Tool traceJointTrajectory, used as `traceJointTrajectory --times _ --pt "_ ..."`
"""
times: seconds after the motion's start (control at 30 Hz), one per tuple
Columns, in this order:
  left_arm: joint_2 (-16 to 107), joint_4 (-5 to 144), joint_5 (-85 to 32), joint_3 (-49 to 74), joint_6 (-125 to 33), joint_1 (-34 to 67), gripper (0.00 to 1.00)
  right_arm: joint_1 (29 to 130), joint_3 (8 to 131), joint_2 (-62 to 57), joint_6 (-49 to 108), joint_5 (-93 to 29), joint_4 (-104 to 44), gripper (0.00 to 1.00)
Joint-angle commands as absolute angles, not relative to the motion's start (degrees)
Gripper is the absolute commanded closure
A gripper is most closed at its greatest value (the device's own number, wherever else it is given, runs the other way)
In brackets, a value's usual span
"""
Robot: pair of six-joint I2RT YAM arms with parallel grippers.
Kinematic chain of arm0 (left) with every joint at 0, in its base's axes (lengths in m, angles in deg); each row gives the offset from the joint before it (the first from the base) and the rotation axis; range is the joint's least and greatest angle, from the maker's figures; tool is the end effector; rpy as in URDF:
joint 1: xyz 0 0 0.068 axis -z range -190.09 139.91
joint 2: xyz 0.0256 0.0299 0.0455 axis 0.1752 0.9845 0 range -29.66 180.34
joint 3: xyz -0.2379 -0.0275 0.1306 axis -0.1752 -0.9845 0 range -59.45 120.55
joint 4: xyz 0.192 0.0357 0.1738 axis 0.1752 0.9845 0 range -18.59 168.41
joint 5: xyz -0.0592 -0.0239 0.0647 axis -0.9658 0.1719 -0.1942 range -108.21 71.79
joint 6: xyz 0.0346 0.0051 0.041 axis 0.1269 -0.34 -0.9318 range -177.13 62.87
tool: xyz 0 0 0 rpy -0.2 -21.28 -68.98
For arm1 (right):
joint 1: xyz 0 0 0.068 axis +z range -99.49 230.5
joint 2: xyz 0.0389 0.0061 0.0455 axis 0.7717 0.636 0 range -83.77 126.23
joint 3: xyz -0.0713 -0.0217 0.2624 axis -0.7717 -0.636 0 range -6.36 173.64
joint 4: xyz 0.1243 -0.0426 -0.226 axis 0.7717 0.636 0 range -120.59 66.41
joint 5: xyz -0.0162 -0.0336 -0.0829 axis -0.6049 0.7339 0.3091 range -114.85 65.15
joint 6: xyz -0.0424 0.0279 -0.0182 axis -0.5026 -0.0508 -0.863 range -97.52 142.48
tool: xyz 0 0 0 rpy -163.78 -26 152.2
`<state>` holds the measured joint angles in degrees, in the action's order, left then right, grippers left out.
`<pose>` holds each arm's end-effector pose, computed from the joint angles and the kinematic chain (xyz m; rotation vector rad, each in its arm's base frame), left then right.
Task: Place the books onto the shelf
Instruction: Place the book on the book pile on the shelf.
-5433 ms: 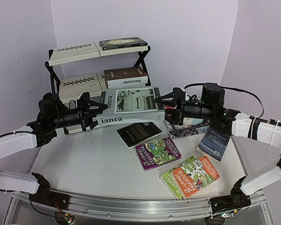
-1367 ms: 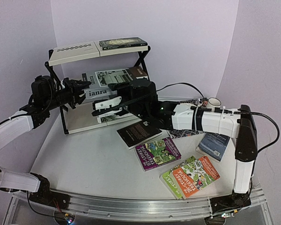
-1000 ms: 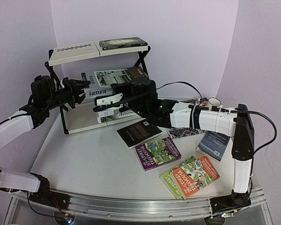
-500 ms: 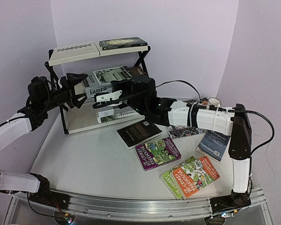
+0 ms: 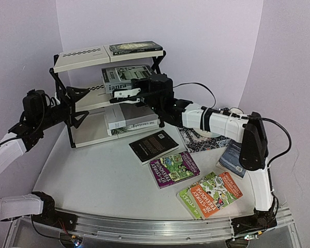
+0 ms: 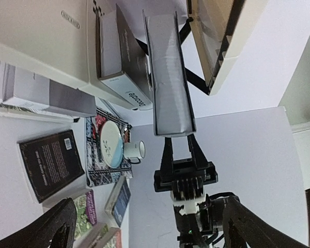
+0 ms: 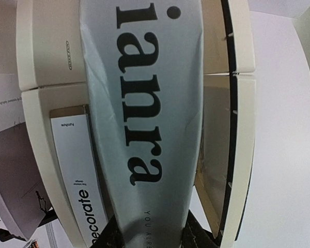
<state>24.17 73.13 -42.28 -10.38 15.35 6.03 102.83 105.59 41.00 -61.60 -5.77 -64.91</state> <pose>0.2064 -0.0747 0.3541 -0.5732 1.8289 -1.4614 0.3288 0.4068 0.3739 -1.0118 0.7260 -0.6812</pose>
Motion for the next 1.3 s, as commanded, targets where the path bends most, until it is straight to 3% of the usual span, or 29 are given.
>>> traceJointTrajectory --times 0.0,0.63,1.27 --pt "20.1 84.3 -36.2 -3.9 5.4 5.7 0.0 100.5 114.4 44.6 -59.6 -6.3 -67.2 0.7" --pt "19.9 88.6 -34.5 -1.1 1.6 5.8 0.0 95.8 126.9 54.8 -59.5 -12.3 -64.0 0.69" --pt "19.1 88.6 -33.9 -1.5 1.3 5.8 0.01 94.0 133.5 59.7 -60.0 -11.8 -63.0 0.61"
